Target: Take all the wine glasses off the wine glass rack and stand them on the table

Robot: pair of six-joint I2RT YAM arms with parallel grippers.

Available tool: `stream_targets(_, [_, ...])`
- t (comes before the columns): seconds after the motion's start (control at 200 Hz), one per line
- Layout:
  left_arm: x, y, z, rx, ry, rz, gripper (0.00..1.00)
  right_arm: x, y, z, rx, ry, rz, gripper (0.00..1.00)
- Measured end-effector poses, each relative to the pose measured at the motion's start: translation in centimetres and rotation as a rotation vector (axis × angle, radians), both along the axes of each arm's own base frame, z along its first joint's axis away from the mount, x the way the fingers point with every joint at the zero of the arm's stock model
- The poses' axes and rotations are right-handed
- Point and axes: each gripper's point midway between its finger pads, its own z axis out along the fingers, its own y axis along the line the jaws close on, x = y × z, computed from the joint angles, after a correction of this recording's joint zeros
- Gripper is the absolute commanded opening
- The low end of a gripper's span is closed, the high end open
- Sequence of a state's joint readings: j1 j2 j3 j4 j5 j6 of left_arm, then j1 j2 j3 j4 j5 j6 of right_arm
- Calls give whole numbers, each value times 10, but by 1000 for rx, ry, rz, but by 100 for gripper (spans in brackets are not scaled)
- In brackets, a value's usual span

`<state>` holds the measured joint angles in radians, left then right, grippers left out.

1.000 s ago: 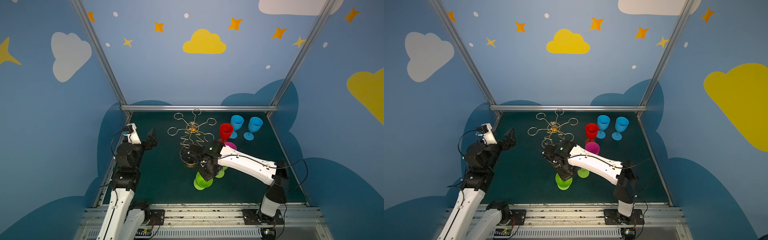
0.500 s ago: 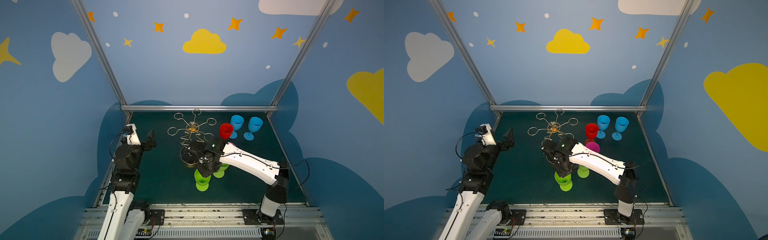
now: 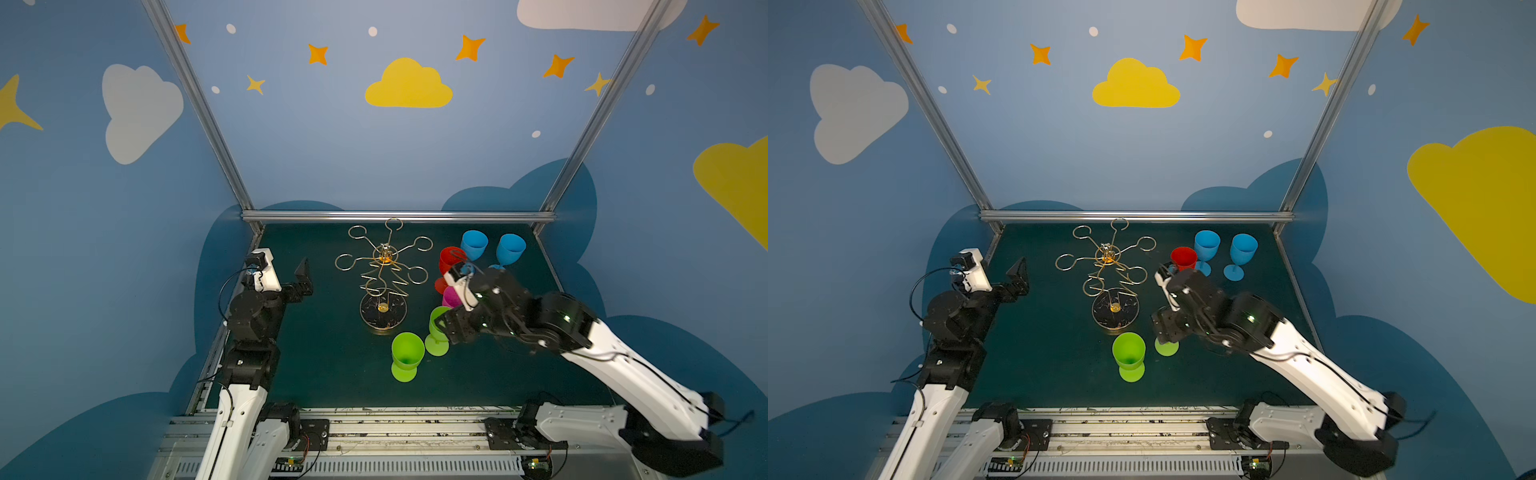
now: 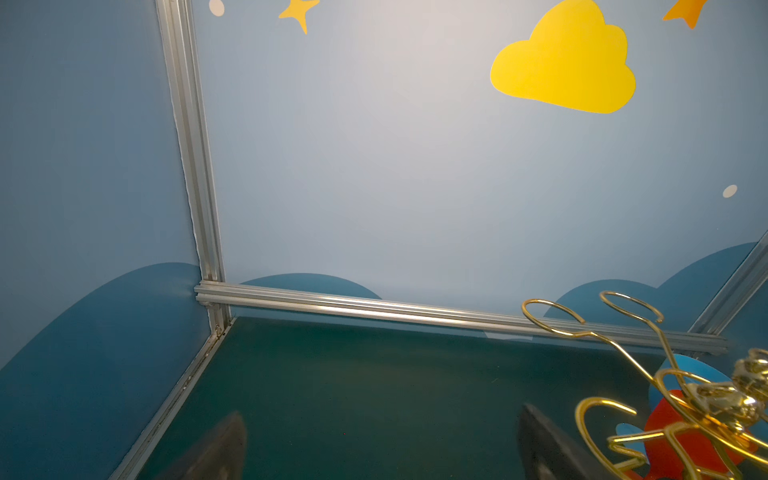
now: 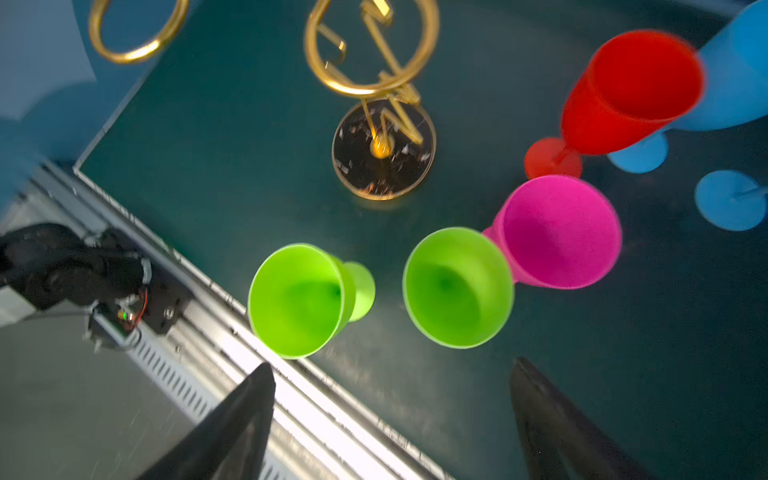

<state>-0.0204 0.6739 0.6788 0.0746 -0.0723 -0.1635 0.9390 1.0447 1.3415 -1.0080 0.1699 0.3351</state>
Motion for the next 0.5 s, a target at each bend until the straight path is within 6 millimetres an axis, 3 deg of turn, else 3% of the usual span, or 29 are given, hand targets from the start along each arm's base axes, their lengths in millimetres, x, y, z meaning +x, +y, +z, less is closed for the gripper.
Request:
stream_targets(0.16, [7, -2, -13, -4, 8, -11, 99, 28, -49, 15, 127, -144, -164, 88])
stream_targets(0.26, [15, -3, -27, -9, 19, -16, 99, 53, -72, 12, 150, -208, -257, 89])
stream_targets(0.38, [25, -2, -60, -8, 67, -13, 99, 92, -104, -14, 162, -234, -394, 89])
stream_targets(0.501, [34, 0, -98, -3, 132, -6, 100, 123, -135, -60, 142, -226, -516, 89])
